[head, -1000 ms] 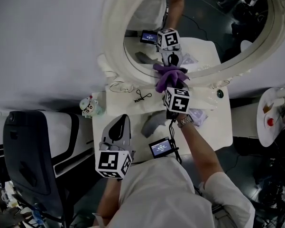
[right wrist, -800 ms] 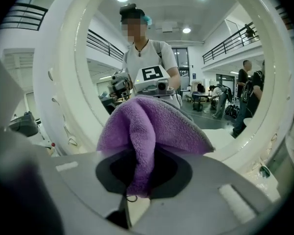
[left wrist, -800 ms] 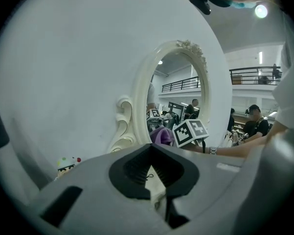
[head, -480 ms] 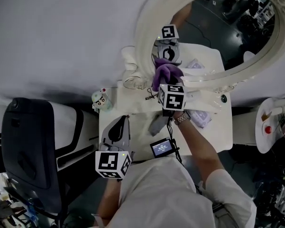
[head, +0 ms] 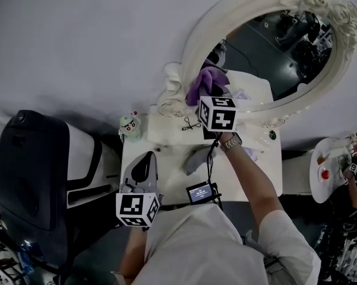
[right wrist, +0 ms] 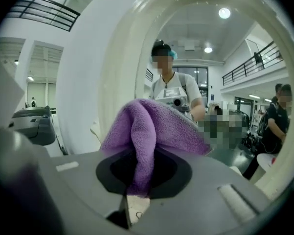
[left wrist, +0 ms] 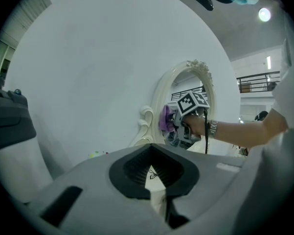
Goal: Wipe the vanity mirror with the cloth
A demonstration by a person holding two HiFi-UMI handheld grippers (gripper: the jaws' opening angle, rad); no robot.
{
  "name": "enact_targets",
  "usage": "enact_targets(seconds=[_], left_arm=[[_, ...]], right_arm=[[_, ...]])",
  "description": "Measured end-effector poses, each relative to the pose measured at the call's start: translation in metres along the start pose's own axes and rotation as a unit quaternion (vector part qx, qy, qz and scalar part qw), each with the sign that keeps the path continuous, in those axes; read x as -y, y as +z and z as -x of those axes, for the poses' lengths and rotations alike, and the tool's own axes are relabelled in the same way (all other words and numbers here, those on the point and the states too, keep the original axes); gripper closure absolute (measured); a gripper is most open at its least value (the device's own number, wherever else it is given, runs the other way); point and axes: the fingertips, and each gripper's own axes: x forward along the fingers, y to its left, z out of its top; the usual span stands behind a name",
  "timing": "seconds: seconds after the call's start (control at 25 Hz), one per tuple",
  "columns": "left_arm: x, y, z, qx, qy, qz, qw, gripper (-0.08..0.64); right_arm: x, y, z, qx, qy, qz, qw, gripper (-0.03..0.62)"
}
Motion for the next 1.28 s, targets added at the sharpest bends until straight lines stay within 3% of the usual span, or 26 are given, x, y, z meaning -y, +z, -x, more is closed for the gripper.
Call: enact_targets(seconds=[0.24,0.44,0.76,1.04,1.2,1.28], left_arm=[[0.018,-0.008,0.014,-0.003,-0.003,-0.003,1.0000,0.560],[0.057,-0.014,0.016,-0.008,-0.031,-0.019,0.9993,0.560],[0.159,-0.033,0.039,-0.003,-0.088,-0.041,0.9953,0.560],[0.266,-0.065,0.090,0.005,-0.137,-0.058,0.9888,0.560],[0.301,-0.101,0.123,-0.009,-0.135,-0.051,0.9894,0.560],[0.317,-0.116,0.143,-0.018,-0.148,-0.067,0.9866,0.560]], right_arm=[[-0.013,0.082,0.042,0.120,0.018,0.035,0.992,0.538],[-0.012,0.094,0.108,0.174,0.044,0.011,0.984,0.537],[0.035,0.050,0.261,0.237,0.026,-0.038,0.970,0.537],[0.072,-0.024,0.418,0.236,-0.017,-0.075,0.969,0.537],[0.083,-0.077,0.480,0.217,-0.033,-0.094,0.971,0.537],[0.086,-0.106,0.505,0.206,-0.041,-0.120,0.970,0.537]])
